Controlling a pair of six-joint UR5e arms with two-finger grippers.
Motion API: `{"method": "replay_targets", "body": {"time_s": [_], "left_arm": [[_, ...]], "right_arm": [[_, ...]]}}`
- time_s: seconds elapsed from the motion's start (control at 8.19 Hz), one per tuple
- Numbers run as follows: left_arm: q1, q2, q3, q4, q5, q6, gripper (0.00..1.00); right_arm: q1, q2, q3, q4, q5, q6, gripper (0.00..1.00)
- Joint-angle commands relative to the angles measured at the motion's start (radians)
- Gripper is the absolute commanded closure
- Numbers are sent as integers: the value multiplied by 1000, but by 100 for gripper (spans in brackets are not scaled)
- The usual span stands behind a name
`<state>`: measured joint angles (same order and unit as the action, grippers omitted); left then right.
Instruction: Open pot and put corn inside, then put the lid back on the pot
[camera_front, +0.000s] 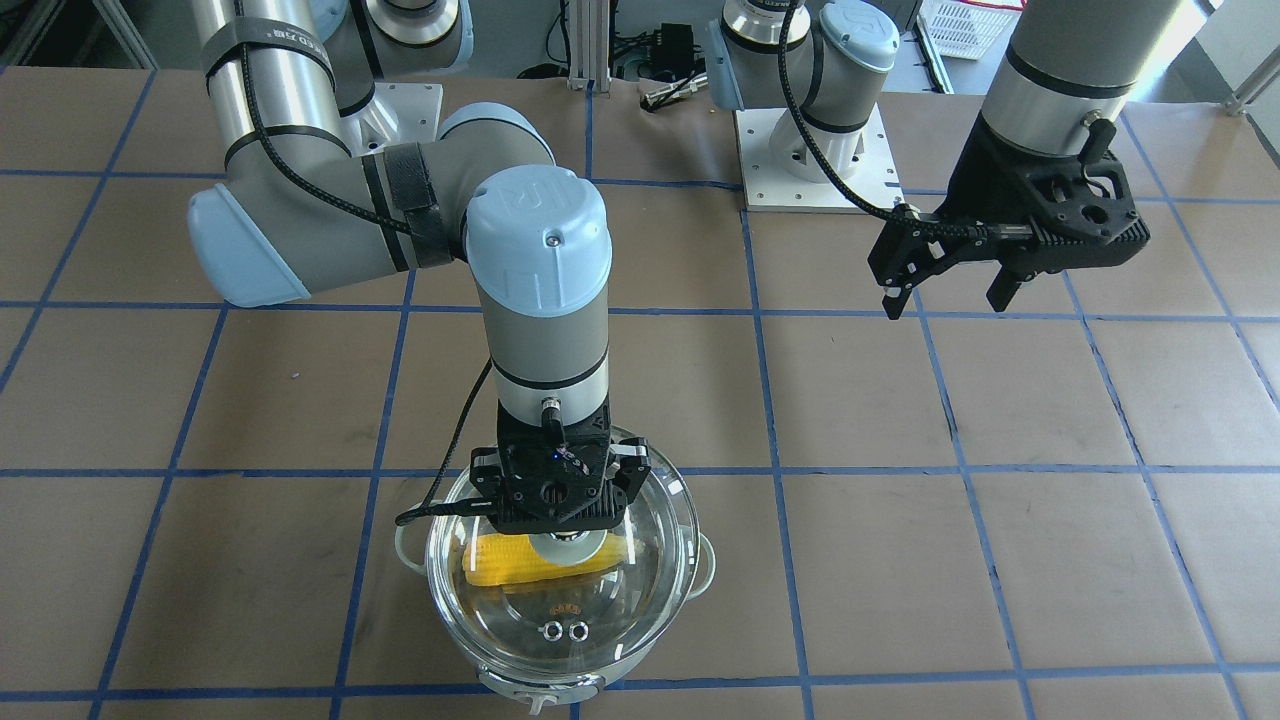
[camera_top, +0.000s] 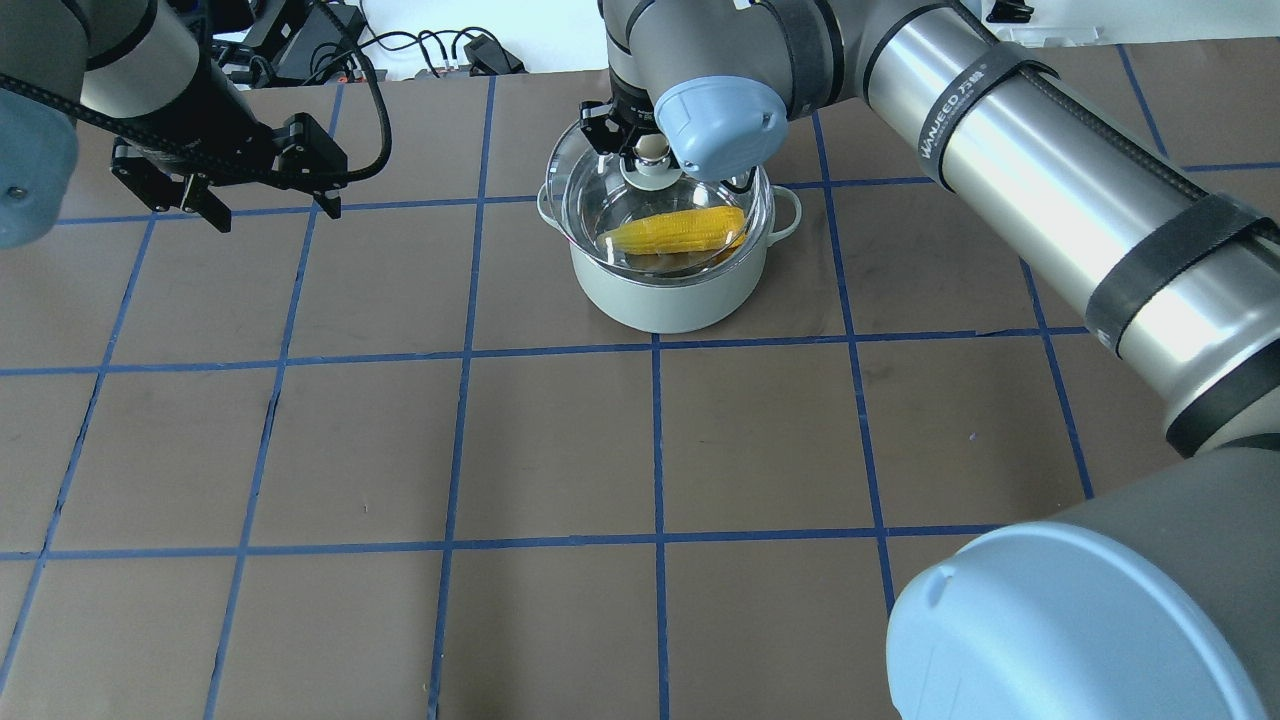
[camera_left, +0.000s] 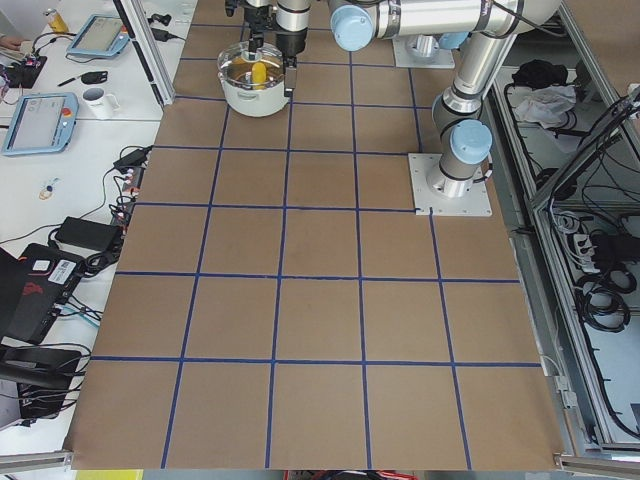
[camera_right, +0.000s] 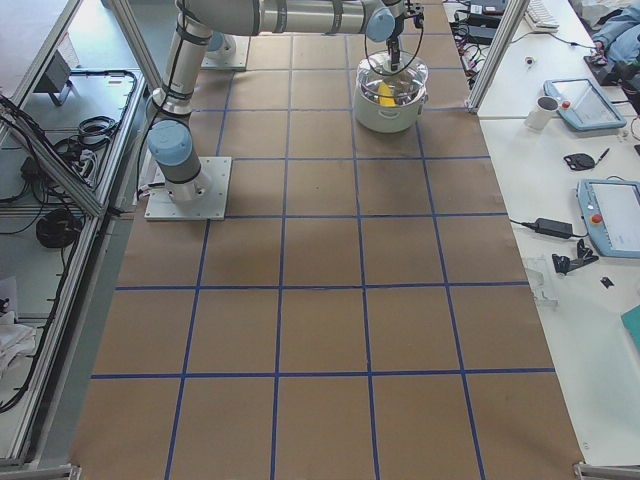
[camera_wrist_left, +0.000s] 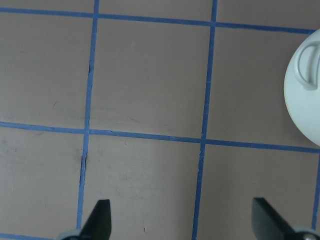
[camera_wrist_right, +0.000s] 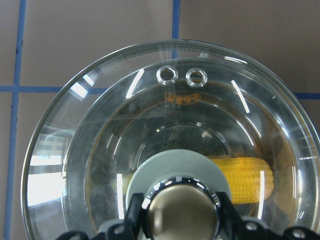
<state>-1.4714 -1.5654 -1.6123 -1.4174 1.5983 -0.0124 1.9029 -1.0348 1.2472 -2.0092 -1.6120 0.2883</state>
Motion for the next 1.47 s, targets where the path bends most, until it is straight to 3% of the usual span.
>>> {"method": "replay_targets", "body": {"time_s": [0.0, 0.73, 1.34], "left_arm": [[-1, -10, -18, -55, 0, -14, 0], [-22, 4, -12, -54, -86, -9, 0], [-49, 7, -17, -51, -77, -6, 0]], "right_arm": [[-15, 2, 1, 6, 15, 5, 68], [-18, 4, 14, 9, 11, 6, 69], [-19, 7, 18, 9, 7, 0, 69]]}}
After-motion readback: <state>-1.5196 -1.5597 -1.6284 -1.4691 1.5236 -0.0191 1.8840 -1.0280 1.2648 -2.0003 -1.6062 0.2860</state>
